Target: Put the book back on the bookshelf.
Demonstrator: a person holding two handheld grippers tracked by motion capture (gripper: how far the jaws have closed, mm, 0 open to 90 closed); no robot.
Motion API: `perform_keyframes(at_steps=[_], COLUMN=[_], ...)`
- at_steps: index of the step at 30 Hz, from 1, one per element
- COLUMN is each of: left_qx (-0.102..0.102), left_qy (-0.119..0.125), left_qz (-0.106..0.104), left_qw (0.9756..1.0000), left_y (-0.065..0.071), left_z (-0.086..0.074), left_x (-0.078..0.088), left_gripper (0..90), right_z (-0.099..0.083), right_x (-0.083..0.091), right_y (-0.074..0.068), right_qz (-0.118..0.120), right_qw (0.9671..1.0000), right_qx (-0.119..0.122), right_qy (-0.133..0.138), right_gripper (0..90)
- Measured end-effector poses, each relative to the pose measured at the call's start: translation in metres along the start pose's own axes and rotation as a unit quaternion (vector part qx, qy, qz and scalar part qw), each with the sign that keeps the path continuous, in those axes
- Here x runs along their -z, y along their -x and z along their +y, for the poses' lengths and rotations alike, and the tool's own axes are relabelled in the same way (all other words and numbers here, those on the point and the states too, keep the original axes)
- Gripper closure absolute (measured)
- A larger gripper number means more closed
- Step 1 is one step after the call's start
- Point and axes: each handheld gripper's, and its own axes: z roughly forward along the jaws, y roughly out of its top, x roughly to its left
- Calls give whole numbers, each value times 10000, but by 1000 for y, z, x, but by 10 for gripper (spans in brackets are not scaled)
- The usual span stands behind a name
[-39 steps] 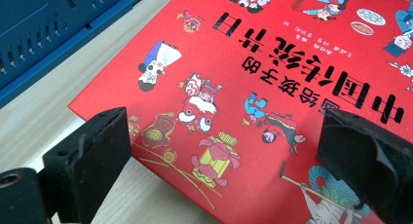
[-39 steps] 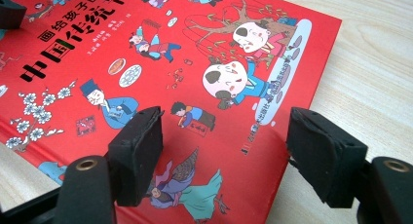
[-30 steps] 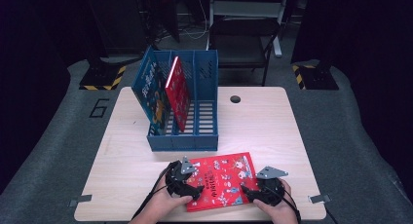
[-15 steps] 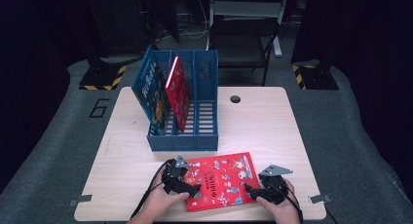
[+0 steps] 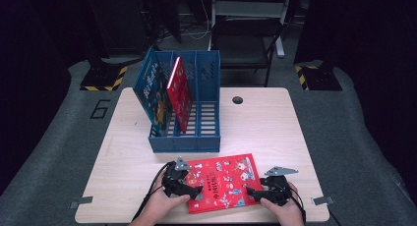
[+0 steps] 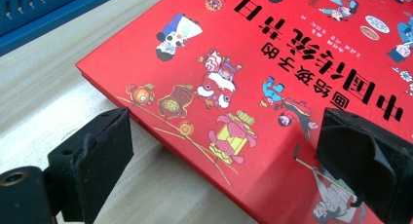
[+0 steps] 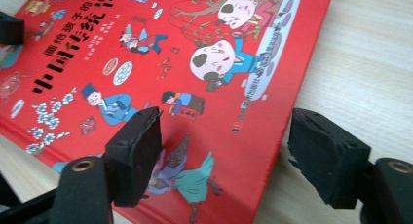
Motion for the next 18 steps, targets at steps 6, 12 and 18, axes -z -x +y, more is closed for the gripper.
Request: perform_keyframes(at_steps=[6, 12, 18], left_qx=[233, 309, 263], left_qy=[2, 0, -10], left_qz=[-173, -284, -280], left_qw=[9996, 9991, 9993], left_y=[1, 3, 3], left_z=[-4, -7, -6], left_x=[1, 2, 2], left_gripper=[93, 105, 105], right_z=[0, -1, 1], right_x=[0, -1, -1], right_y=[0, 1, -1], right_qz=[38, 181, 108], right_qw=[10000, 9995, 9997], right_qx=[-35, -214, -144], right_qy=[-39, -149, -160], right_gripper=[251, 240, 240])
